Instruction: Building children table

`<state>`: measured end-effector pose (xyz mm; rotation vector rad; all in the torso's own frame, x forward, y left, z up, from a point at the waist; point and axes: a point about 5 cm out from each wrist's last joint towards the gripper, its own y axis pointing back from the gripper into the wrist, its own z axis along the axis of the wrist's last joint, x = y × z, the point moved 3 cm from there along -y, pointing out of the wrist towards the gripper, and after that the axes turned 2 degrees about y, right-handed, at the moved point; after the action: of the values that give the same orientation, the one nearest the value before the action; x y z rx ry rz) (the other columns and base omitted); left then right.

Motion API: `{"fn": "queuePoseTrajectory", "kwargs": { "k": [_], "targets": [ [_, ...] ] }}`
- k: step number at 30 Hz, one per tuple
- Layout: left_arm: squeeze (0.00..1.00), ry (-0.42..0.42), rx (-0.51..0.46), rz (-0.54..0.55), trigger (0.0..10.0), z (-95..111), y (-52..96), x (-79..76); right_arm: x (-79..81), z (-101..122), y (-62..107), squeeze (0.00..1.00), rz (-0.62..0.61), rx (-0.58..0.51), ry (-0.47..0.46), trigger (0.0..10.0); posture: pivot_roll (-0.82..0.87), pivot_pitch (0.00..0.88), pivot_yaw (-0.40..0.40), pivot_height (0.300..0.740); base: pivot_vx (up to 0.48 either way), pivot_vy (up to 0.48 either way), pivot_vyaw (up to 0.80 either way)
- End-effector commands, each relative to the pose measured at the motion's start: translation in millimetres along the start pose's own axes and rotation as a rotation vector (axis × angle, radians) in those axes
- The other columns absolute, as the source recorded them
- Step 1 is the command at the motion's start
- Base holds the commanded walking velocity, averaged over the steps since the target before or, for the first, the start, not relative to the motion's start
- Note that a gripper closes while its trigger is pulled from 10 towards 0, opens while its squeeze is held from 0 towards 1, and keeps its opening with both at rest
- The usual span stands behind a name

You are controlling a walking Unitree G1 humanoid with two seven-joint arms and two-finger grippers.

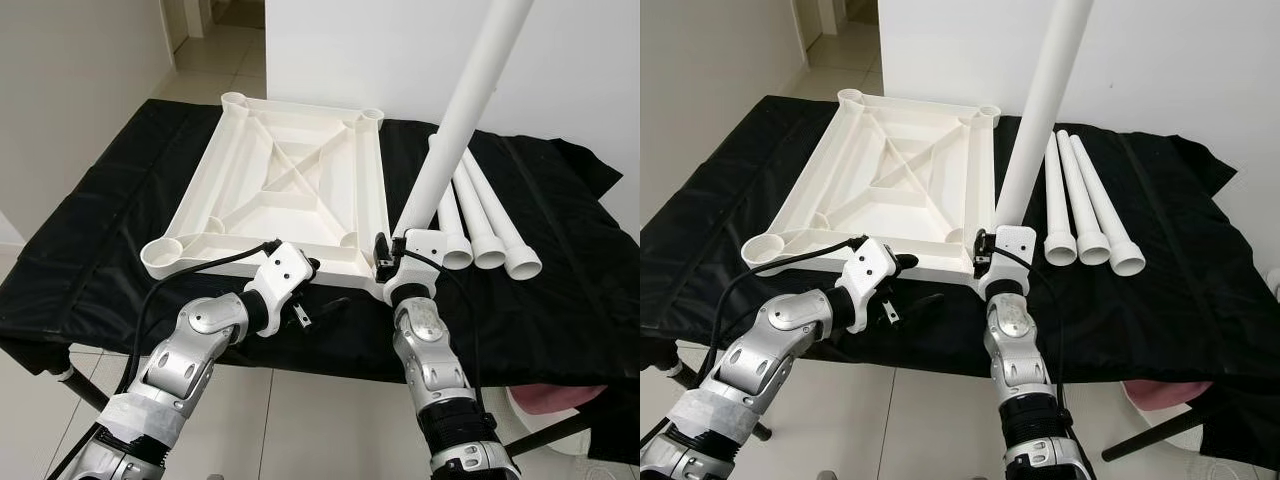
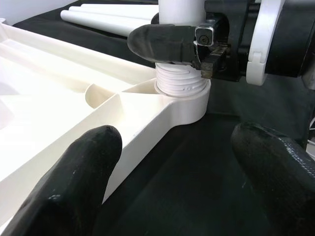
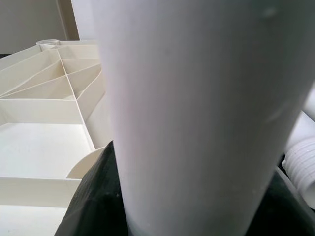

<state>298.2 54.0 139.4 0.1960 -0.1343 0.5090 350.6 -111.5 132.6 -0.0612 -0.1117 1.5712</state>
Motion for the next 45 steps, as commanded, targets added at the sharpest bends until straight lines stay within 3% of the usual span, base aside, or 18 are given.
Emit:
{"fn": "queuePoseTrajectory", "kwargs": {
  "k": [1,2,3,12,13,17,22,32,33,35,36,45],
  "targets": [
    [0.00,-0.009,0.004,-0.015,10.0,-1,0.1,0.3,-3.5,-13,4.0,0.67,0.002,0.062,-0.018,10.0,0.00,0.000,-0.042,0.740,0.000,0.000,0.00],
    [0.00,-0.009,0.004,-0.015,10.0,-1,0.1,0.3,-3.5,-13,4.0,0.67,0.002,0.062,-0.018,10.0,0.00,0.000,-0.042,0.740,0.000,0.000,0.00],
    [0.00,-0.021,0.001,-0.012,10.0,0,0.0,0.8,-3.8,-12,2.9,1.00,0.016,0.056,-0.024,10.0,0.00,0.000,-0.041,0.740,0.000,0.000,0.00],
    [0.00,-0.026,-0.010,0.002,10.0,2,3.3,2.8,-10.0,-4,-2.9,1.00,0.137,0.039,0.022,10.0,0.01,0.000,-0.043,0.740,0.000,0.000,0.00],
    [0.00,-0.025,-0.008,0.005,10.0,2,3.7,3.3,-12.9,-4,-4.9,0.02,0.183,0.039,0.042,10.0,0.01,0.000,-0.043,0.740,0.000,0.000,0.00],
    [0.00,-0.024,-0.008,0.006,10.0,2,4.0,3.8,-15.4,-4,-7.7,0.00,0.255,0.048,0.077,10.0,0.01,0.000,-0.040,0.740,0.000,0.000,0.00],
    [0.00,-0.030,-0.010,0.001,10.0,2,3.3,4.4,-12.4,-2,-11.0,0.00,0.468,0.049,0.151,10.0,0.00,0.000,-0.038,0.740,0.000,0.000,0.00],
    [0.00,-0.026,-0.013,-0.006,10.0,4,0.9,3.0,-12.1,-6,-17.5,0.00,0.571,0.077,0.212,10.0,0.01,0.000,-0.033,0.740,0.000,0.000,0.00],
    [0.00,-0.024,-0.013,-0.006,10.0,4,0.8,2.7,-12.7,-7,-17.9,0.00,0.575,0.079,0.213,4.5,0.01,0.000,-0.033,0.740,0.000,0.000,0.00],
    [0.00,-0.023,-0.013,-0.008,10.0,4,0.7,2.4,-13.5,-8,-18.3,0.00,0.578,0.082,0.214,4.0,0.01,0.000,-0.033,0.740,0.000,0.000,0.00],
    [0.00,-0.020,-0.013,-0.009,10.0,3,0.4,2.0,-14.3,-8,-18.4,0.00,0.587,0.081,0.209,0.0,0.00,0.000,-0.031,0.740,0.000,0.000,0.00],
    [0.00,0.003,-0.010,-0.034,10.0,0,-2.9,-5.1,-24.1,-11,-17.5,0.00,0.577,0.086,0.211,0.0,-0.01,0.000,-0.026,0.740,0.000,0.000,0.00]
  ]
}}
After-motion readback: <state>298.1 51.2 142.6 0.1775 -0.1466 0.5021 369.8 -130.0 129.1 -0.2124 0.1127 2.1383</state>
